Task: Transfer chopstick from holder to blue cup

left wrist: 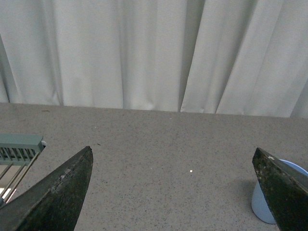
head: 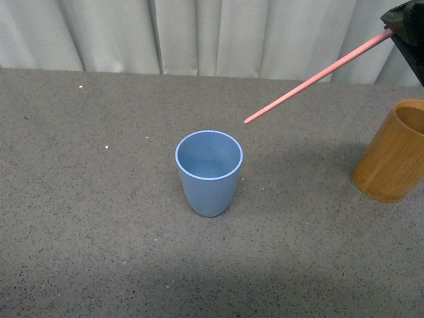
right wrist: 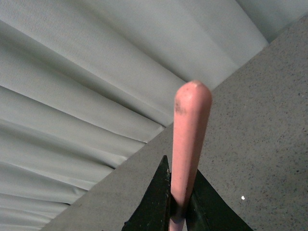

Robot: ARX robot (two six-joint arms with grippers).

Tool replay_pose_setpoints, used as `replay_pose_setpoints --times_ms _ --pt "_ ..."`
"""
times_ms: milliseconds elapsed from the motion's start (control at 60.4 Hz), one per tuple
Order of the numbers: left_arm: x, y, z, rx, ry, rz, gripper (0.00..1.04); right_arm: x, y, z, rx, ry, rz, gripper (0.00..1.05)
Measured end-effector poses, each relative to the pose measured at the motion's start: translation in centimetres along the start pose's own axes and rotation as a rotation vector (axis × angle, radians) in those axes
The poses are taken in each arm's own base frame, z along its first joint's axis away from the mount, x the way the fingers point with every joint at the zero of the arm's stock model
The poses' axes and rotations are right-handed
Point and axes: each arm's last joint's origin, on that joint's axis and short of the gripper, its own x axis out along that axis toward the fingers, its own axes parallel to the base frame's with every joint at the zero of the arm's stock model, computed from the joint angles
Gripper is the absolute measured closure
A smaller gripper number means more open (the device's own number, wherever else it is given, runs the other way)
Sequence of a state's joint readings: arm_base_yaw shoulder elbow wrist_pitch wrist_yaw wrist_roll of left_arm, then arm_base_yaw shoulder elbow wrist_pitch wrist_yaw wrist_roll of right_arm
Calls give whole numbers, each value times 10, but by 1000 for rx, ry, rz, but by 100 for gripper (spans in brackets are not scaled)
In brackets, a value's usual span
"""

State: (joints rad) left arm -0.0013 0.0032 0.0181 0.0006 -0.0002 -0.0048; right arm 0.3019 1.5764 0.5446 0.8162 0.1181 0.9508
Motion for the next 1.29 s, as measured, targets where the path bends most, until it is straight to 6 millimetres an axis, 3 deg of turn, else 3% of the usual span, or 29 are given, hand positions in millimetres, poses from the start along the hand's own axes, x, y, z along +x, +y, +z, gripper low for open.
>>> replay_pose_setpoints --times_ms 646,1093,1292 --pt "0 0 0 0 0 0 7 3 -11 -26 26 62 -34 101" --pt "0 0 0 0 0 0 7 5 -15 -30 36 69 -26 101" --pt "0 0 0 0 0 0 7 5 -14 -33 29 83 -10 71"
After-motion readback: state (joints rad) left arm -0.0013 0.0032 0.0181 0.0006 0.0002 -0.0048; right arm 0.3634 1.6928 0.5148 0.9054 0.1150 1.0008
